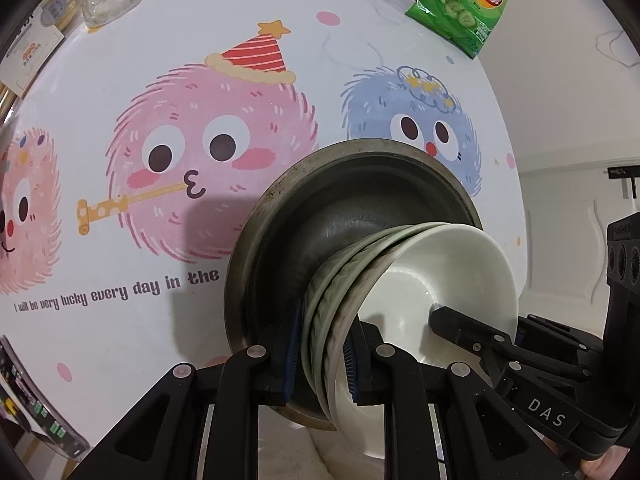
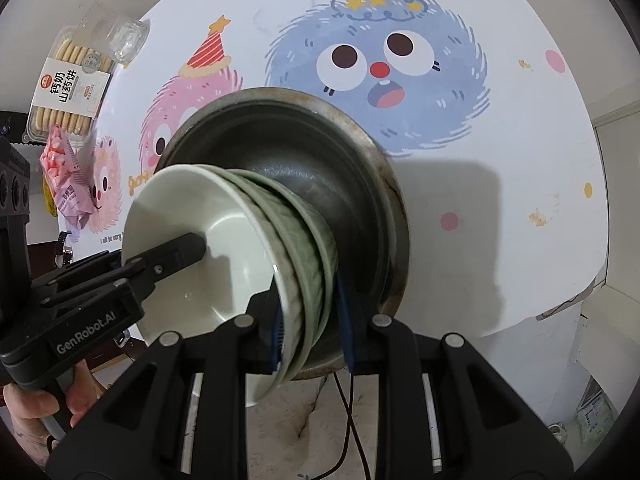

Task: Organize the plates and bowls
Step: 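Carry the stacked bowls with both grippers over the steel bowl, then lower the stack into the steel bowl and open both grippers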

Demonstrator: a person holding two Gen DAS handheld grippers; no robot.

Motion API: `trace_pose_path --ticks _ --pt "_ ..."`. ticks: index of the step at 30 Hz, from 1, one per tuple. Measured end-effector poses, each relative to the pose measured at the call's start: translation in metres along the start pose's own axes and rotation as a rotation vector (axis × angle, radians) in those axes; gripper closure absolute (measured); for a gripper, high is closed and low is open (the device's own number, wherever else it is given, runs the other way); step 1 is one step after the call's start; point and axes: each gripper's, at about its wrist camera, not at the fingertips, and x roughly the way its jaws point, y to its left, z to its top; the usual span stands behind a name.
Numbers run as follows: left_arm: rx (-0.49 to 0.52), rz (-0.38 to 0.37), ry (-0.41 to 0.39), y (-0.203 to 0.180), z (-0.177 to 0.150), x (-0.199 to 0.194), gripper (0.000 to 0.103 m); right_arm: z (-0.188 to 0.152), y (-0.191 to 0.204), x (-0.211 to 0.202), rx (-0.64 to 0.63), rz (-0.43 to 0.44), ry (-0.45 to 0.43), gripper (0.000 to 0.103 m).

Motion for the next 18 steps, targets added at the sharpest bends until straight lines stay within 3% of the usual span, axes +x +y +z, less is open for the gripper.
trace_pose_path --ticks 18 --pt "0.029 0.030 -0.029 -0.0022 0.0021 -0.0012 0.084 0.0011 -0.0021 0.0002 0.004 -0.001 0.001 0.077"
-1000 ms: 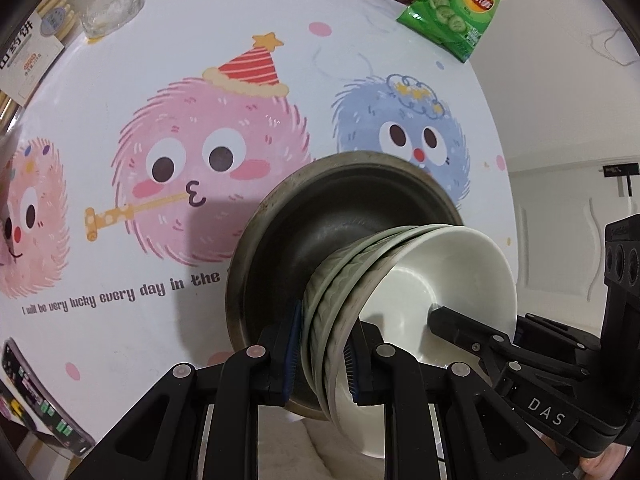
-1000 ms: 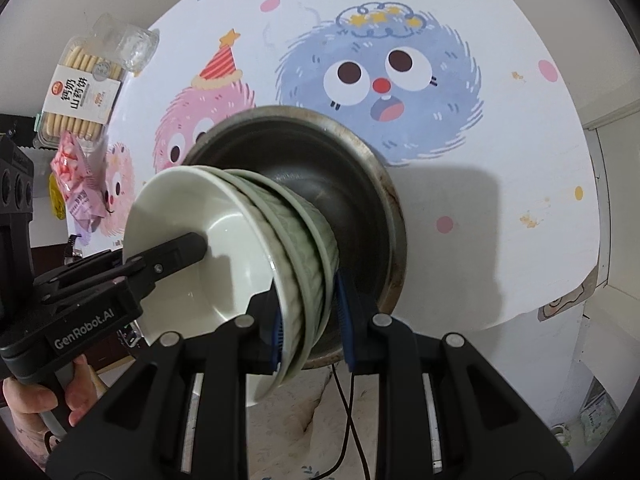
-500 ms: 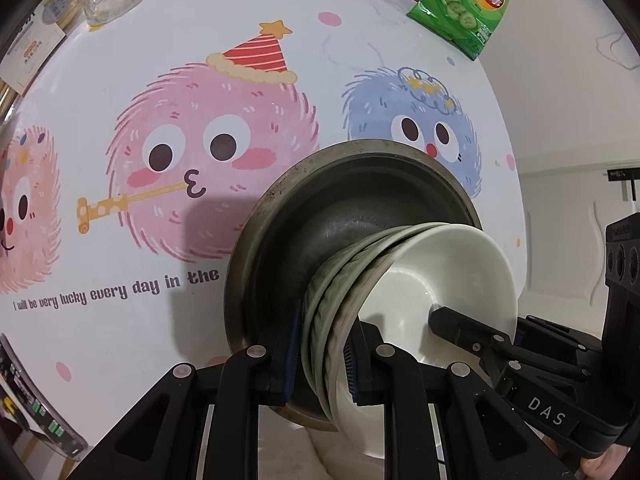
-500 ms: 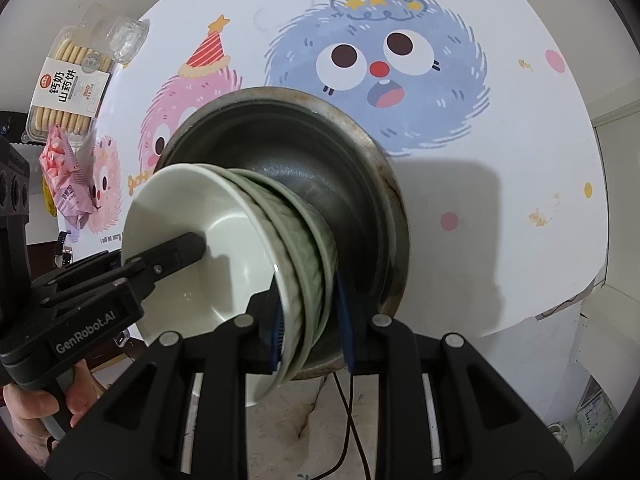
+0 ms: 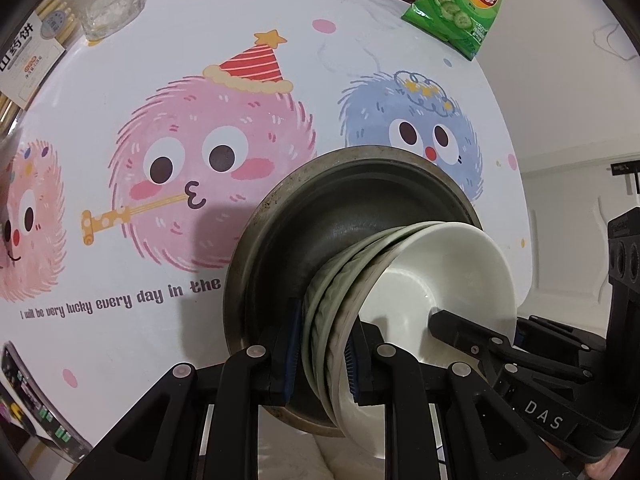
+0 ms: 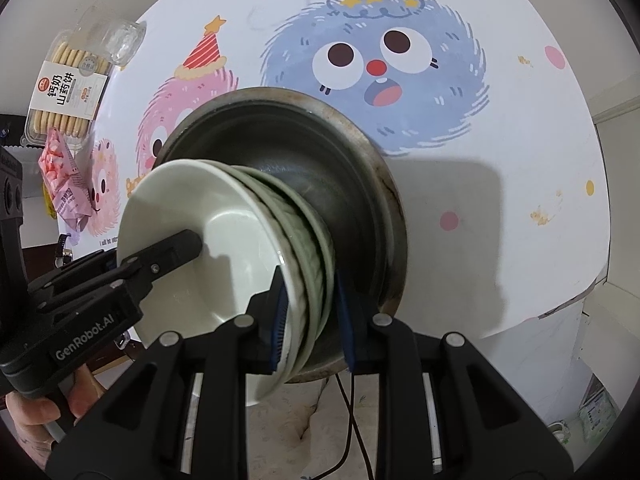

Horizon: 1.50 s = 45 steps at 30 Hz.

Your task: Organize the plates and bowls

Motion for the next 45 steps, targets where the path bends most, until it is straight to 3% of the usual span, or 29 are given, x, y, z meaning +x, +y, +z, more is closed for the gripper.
trace_pose_path --ticks 6,8,10,13,15,29,33,36,38,45 --pt "0.017 0.020 -0.022 -0.003 0.000 -0.003 0.079 0.000 0.006 -0.009 -0.033 -0.023 -0.040 0.074" --pt "0.022 0.029 -0.036 -0.004 0.000 -0.006 0.070 0.001 0.008 -0.015 -0.045 -0.027 -0.055 0.072" --pt "0.037 0.037 -0.056 -0.004 -0.001 -0.011 0.044 0.002 0.011 -0.022 -0.064 -0.039 -0.081 0.067" --pt "0.060 0.042 -0.092 -0.007 -0.002 -0.022 0.029 0.002 0.014 -0.031 -0.083 -0.052 -0.105 0.052" --pt "0.075 0.060 -0.114 -0.009 -0.002 -0.028 0.024 0.001 0.014 -0.037 -0.092 -0.052 -0.115 0.051" --pt "0.097 0.117 -0.319 -0.018 -0.019 -0.093 0.016 -0.015 0.020 -0.088 -0.156 -0.042 -0.234 0.042" --pt "0.060 0.116 -0.394 -0.018 -0.027 -0.113 0.016 -0.025 0.027 -0.107 -0.215 -0.080 -0.322 0.042" --pt "0.052 0.164 -0.437 -0.023 -0.032 -0.125 0.016 -0.032 0.029 -0.117 -0.227 -0.092 -0.371 0.042" --pt "0.045 0.151 -0.466 -0.022 -0.038 -0.134 0.016 -0.037 0.030 -0.124 -0.224 -0.111 -0.413 0.028" --pt "0.009 0.141 -0.597 -0.019 -0.063 -0.161 0.016 -0.062 0.038 -0.159 -0.241 -0.116 -0.646 0.026"
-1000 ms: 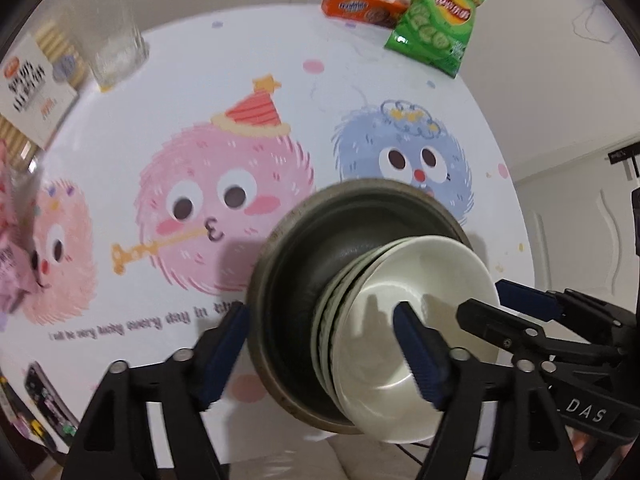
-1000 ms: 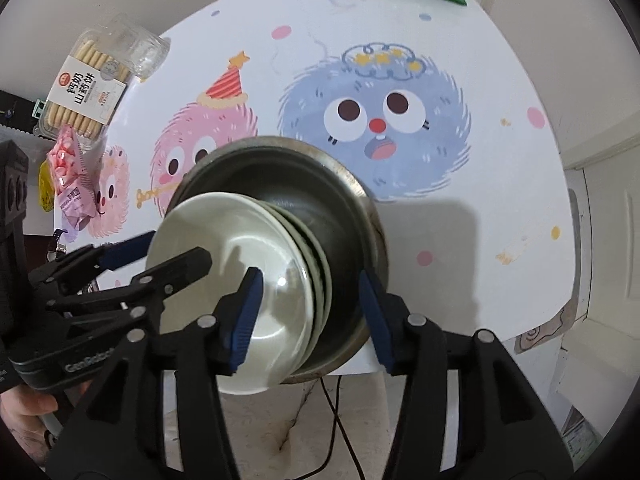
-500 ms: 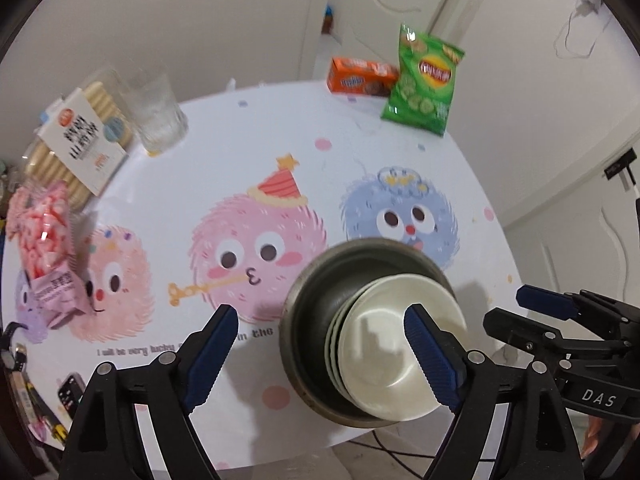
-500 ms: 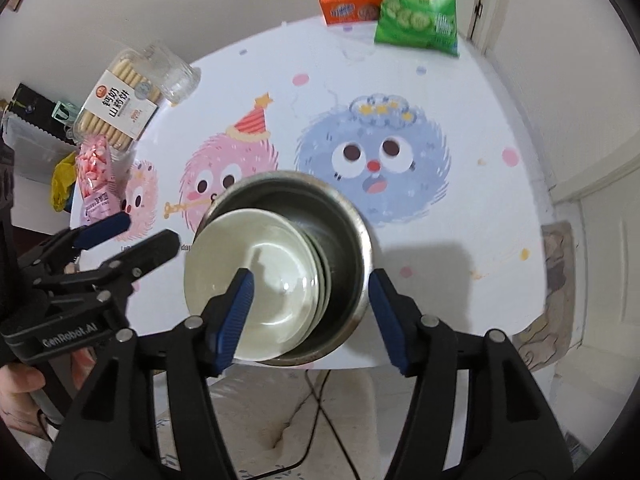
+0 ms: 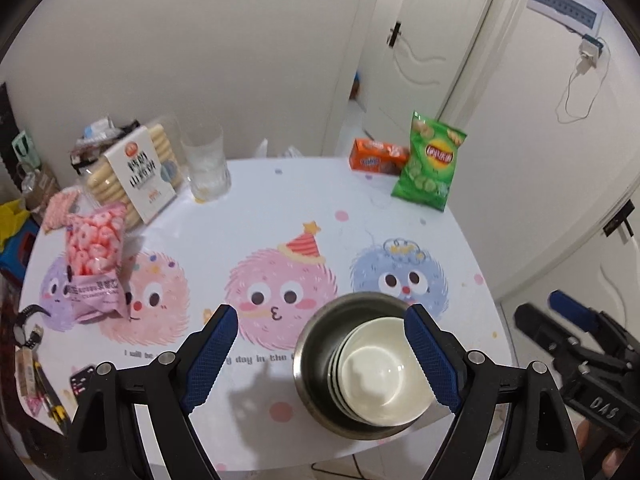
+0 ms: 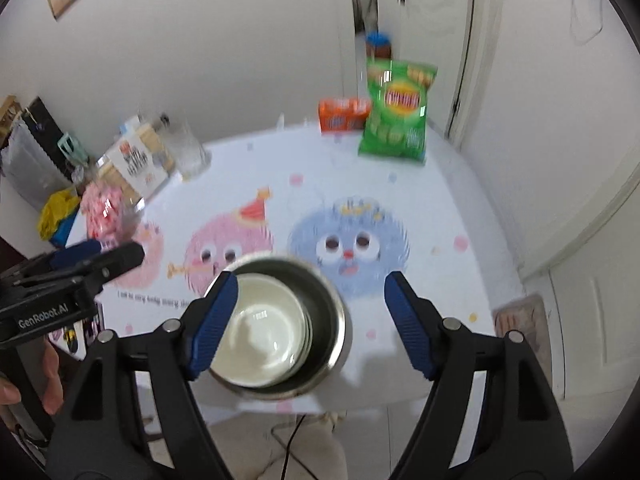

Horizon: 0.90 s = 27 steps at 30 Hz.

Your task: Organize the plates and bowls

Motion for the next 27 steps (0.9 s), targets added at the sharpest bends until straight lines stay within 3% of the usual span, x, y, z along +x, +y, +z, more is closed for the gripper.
trace_pose_path --ticks 2,5,9,13,17,20,27 --pt "0.007 0.027 -0.030 -0.001 -0.002 -0.009 0.016 0.001 0.000 -0.009 0.008 -0.009 -0.049 0.014" --pt "0.008 0.061 -0.051 0.000 -0.006 -0.017 0.016 0.002 -0.001 -0.023 0.029 -0.007 -0.114 0.013" --pt "-0.013 0.039 -0.094 0.002 -0.007 -0.029 0.016 0.005 0.001 -0.031 0.019 -0.046 -0.136 0.012" --pt "-0.029 0.039 -0.112 0.003 -0.008 -0.035 0.016 0.003 0.010 -0.029 -0.036 -0.146 -0.102 0.012" --pt "-0.020 0.078 -0.083 0.003 -0.011 -0.035 0.016 -0.003 0.011 -0.027 -0.017 -0.123 -0.091 0.012" --pt "-0.019 0.067 -0.067 0.003 -0.012 -0.033 0.016 -0.005 0.012 -0.026 -0.014 -0.091 -0.074 0.012" --pt "-0.018 0.067 -0.008 0.006 -0.017 -0.023 0.016 -0.012 0.017 -0.016 -0.052 -0.122 0.010 0.012"
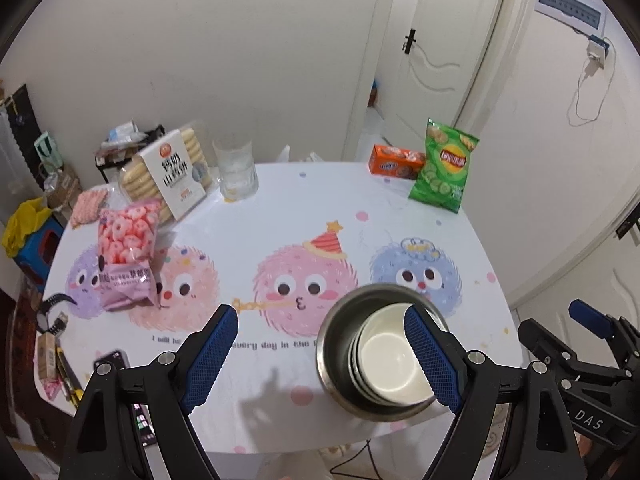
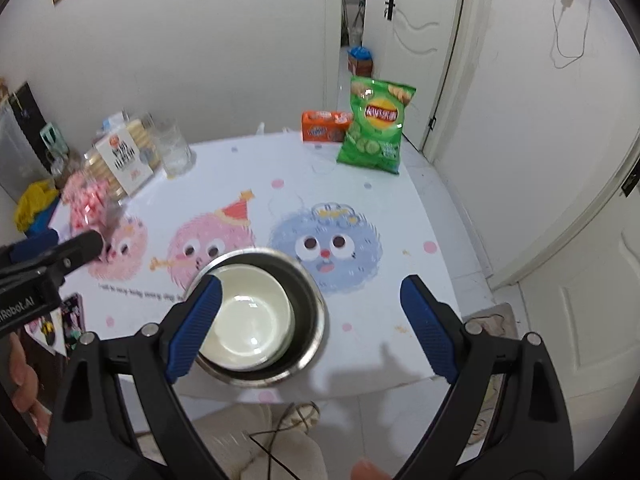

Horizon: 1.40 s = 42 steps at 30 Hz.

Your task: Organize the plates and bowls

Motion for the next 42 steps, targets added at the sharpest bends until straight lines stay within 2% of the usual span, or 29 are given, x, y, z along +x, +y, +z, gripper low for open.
trace_pose_path --ticks 3,6,8,13,17,21,24,30,42 --pt "0.010 0.017 0.020 -0.001 -0.004 0.004 0.015 -0.005 0.002 0.003 -0.015 0.003 0.033 0.012" --pt "0.024 0.017 0.032 -0.004 -0.007 0.005 0.000 -0.006 0.003 0.003 -0.021 0.003 0.036 0.012" --pt "0.036 0.016 0.025 -0.006 -0.009 0.006 0.000 -0.008 0.001 0.002 -0.015 -0.003 0.030 0.012" --pt "0.048 0.003 0.065 -0.010 -0.016 0.014 0.000 -0.014 0.000 0.007 -0.014 -0.007 0.061 0.012" --pt "0.071 0.036 0.071 -0.012 -0.022 0.014 0.000 -0.021 0.003 0.011 -0.037 -0.037 0.086 0.012" --pt "0.091 0.062 0.097 -0.012 -0.025 0.017 0.000 -0.027 0.007 0.013 -0.051 -0.027 0.110 0.012" --pt "0.096 0.044 0.110 -0.014 -0.028 0.016 0.000 -0.029 0.008 0.014 -0.056 -0.021 0.120 0.012" --pt "0.107 0.073 0.121 -0.018 -0.032 0.016 0.000 -0.032 0.006 0.015 -0.049 -0.024 0.137 0.012" --pt "0.111 0.035 0.144 -0.023 -0.035 0.018 0.000 -0.036 0.002 0.017 -0.050 -0.038 0.155 0.012"
